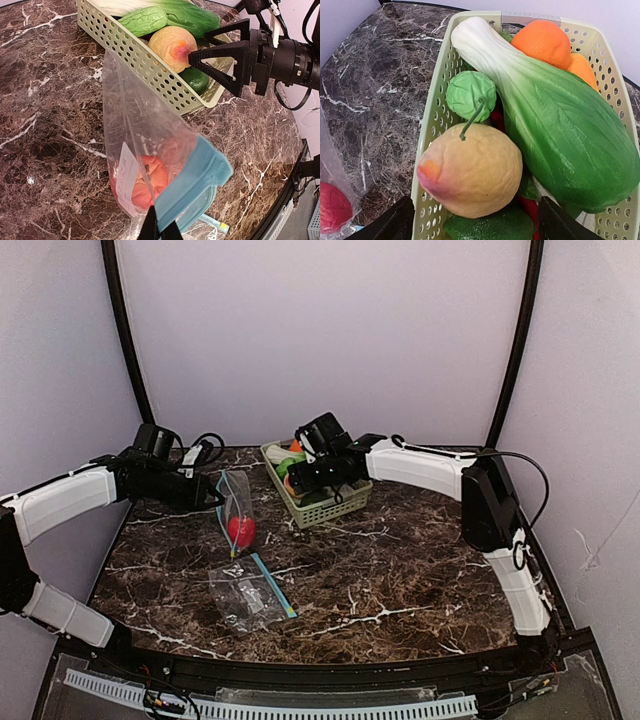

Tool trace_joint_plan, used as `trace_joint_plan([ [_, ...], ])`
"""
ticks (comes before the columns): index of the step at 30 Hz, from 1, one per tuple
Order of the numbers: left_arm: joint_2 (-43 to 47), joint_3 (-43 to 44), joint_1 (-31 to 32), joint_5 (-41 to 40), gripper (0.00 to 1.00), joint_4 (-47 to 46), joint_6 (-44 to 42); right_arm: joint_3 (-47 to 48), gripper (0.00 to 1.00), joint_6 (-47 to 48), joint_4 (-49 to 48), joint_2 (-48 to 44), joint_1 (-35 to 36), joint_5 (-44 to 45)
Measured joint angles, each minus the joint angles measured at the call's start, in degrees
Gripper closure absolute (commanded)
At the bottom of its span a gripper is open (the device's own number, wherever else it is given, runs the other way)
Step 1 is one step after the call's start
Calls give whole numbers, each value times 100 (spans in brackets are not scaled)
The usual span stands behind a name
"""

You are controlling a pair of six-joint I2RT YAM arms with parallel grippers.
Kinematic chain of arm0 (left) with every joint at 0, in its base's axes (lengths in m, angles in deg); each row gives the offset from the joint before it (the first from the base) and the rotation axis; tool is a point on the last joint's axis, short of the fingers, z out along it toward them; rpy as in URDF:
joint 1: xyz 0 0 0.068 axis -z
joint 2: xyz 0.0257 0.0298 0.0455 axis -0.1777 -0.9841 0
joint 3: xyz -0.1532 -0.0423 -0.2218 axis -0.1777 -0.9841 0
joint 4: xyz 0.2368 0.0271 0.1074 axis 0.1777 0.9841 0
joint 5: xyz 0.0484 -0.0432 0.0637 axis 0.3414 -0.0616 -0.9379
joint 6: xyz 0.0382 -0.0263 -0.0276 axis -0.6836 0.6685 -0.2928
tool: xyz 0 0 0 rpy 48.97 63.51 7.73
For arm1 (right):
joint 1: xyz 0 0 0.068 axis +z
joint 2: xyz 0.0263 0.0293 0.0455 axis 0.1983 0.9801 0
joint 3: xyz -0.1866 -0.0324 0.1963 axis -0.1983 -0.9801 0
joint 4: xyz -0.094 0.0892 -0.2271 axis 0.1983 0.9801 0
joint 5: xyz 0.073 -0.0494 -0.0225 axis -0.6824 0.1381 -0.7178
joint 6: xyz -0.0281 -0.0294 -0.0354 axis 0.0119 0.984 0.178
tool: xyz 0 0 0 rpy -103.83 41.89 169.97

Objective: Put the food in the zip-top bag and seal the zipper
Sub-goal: Pick up the fake fruit from the bin.

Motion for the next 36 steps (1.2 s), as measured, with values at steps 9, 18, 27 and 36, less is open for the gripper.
trace_joint_plan([
  [9, 0, 0, -9, 24, 99, 2, 2, 654, 18, 153, -9, 518, -92, -72],
  [18, -2, 0, -11, 107, 99, 0, 22, 977, 25, 216, -9, 857, -114, -356],
  [27, -2, 0, -35, 136, 99, 2, 24, 997, 42, 177, -22, 870, -166, -507],
  [36, -2, -9, -35, 221, 99, -9, 46, 457, 48, 197, -59, 321, -166, -509],
])
